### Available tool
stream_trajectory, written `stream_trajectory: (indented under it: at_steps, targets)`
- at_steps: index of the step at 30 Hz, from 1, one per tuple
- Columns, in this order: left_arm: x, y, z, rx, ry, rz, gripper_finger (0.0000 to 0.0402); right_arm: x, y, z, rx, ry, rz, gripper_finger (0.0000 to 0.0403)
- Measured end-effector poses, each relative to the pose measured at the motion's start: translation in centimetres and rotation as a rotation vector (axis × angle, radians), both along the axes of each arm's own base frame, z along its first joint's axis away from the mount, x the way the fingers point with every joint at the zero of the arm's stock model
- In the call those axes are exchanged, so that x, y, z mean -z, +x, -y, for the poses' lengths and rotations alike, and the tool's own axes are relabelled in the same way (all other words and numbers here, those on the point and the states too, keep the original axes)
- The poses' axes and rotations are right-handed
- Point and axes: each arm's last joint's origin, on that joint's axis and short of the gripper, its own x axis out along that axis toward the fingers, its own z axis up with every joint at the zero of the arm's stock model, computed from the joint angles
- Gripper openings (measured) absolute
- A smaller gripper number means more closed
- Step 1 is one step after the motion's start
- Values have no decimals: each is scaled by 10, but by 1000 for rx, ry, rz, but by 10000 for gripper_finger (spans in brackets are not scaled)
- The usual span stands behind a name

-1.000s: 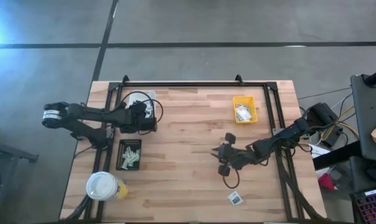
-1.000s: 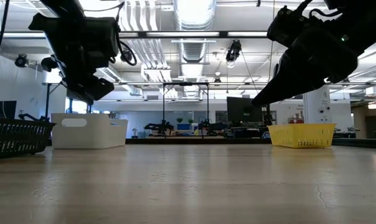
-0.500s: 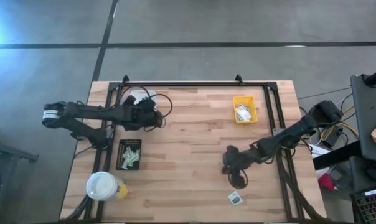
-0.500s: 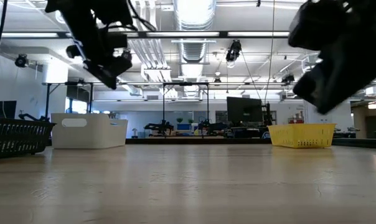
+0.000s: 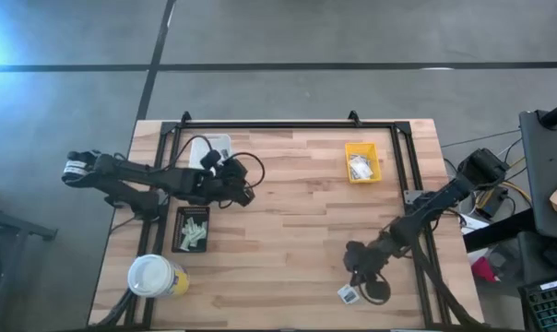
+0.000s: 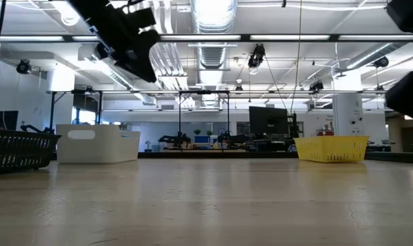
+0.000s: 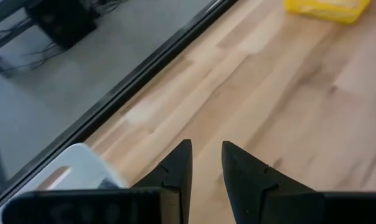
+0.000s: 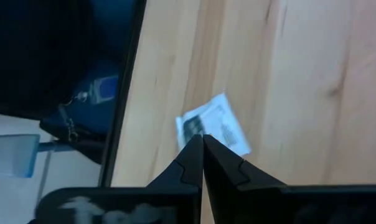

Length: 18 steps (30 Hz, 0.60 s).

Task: Pick & Place First Aid Supplies
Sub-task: Put the gray towelette pack into the white bin

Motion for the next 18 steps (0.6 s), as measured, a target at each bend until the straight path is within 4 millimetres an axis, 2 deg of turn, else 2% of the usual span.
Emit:
stream_trajectory:
  at_steps: [7,18]
  targets:
    - [-3,5,17,63,-7,69,83,7,-7,-12,29,30,-58,8]
    - [-4,5,26,97,-9,83,83,37,4,-28,15,34,-81,8]
